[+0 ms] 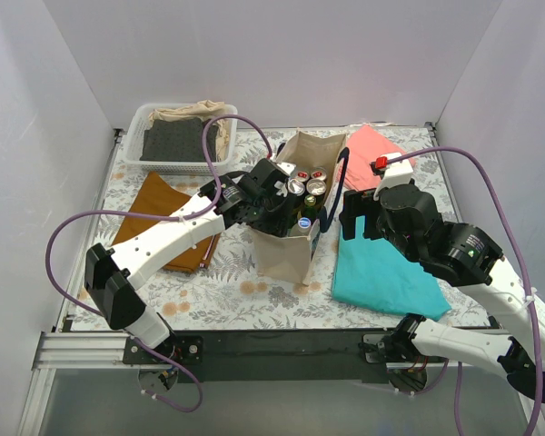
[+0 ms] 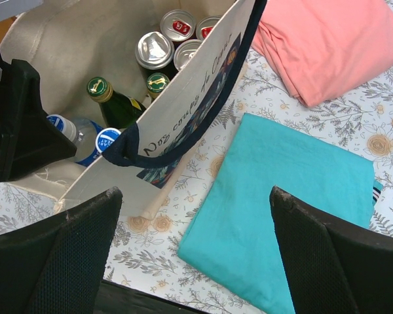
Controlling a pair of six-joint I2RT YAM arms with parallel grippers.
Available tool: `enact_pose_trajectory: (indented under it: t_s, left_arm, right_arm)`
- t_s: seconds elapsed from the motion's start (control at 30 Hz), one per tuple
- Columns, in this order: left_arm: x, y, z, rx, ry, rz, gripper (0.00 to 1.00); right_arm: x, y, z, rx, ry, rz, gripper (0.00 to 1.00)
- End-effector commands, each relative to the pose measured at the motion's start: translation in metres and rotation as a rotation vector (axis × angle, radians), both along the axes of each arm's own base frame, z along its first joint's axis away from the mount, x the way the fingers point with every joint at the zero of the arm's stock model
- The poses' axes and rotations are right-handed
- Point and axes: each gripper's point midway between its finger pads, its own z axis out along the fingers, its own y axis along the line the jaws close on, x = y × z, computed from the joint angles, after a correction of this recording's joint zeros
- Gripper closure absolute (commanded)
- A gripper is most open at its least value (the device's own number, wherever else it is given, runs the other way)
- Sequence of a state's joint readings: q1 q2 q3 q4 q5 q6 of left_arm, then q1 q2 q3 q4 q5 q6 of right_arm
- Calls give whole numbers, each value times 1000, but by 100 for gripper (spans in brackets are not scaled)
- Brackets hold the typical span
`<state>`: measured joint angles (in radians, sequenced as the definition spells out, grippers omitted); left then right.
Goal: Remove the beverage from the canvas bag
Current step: Take out the drink from the canvas bag.
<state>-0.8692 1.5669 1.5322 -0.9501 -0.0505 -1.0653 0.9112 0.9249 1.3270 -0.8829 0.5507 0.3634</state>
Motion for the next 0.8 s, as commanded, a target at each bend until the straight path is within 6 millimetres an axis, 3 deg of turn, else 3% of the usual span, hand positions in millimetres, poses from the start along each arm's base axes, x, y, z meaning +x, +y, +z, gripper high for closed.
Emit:
enact_pose_trajectory:
  t_s: [0.0, 0.3, 0.53, 0.77]
  left_arm:
    - [-27, 20, -28, 121, 113, -15, 57]
    - [-28, 17, -29, 130, 113, -34, 100]
    - [-22, 8, -10, 87, 71, -37, 100]
    - [-8, 0, 30, 27, -14, -4, 100]
  right_arm:
    - [4, -1, 6, 9, -25, -21, 2]
    - [5, -2, 5, 0, -26, -24, 2]
    - [6, -1, 4, -4, -24, -29, 2]
    - [6, -3, 4, 1, -27, -40, 2]
